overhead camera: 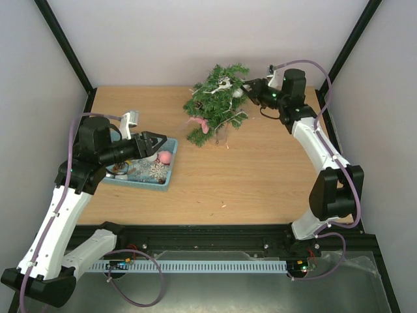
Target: Decorate the small christmas tree
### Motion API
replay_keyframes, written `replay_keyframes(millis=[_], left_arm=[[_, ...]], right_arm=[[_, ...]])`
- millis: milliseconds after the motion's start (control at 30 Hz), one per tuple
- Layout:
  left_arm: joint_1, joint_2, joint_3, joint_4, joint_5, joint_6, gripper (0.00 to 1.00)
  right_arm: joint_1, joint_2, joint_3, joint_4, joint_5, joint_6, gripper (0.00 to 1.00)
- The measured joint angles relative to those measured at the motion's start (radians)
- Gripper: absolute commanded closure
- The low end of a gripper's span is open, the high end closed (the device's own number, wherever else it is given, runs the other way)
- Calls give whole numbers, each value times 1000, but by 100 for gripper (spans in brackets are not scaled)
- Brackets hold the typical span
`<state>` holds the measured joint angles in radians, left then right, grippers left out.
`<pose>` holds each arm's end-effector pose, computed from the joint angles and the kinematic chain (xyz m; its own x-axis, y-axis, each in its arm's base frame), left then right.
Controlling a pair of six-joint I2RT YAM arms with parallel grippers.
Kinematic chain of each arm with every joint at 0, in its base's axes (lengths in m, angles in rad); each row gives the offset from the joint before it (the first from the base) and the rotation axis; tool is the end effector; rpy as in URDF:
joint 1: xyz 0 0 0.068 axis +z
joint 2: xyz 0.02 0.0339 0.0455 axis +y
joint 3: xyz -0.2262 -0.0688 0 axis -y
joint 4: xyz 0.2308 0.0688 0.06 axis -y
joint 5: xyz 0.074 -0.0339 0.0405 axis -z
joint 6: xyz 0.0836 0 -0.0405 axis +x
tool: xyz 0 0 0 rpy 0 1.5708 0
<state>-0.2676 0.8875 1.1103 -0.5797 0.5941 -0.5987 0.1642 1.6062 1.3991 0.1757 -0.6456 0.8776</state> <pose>0.2030 -0.1042 0.3484 -0.6869 -0.2959 -0.6638 0.4090 0.5977 -0.6896 0.3932 0.1161 0.3464 -0.5766 0.5272 -0.6242 -0.4387 0.4447 0.7809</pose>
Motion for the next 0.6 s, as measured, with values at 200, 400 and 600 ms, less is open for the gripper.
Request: replay_keyframes(millis=[200,400,600], left_arm=[[1,-3,-12,9,3,-4,43],[3,-4,-12,10,5,-8,43],[4,-5,-12,12,6,-13,43]], right_arm=[[0,-20,0,-39,13,-29,77],[0,-39,4,-63,23,-48,73],[0,-56,15,-93,30,-68,69]])
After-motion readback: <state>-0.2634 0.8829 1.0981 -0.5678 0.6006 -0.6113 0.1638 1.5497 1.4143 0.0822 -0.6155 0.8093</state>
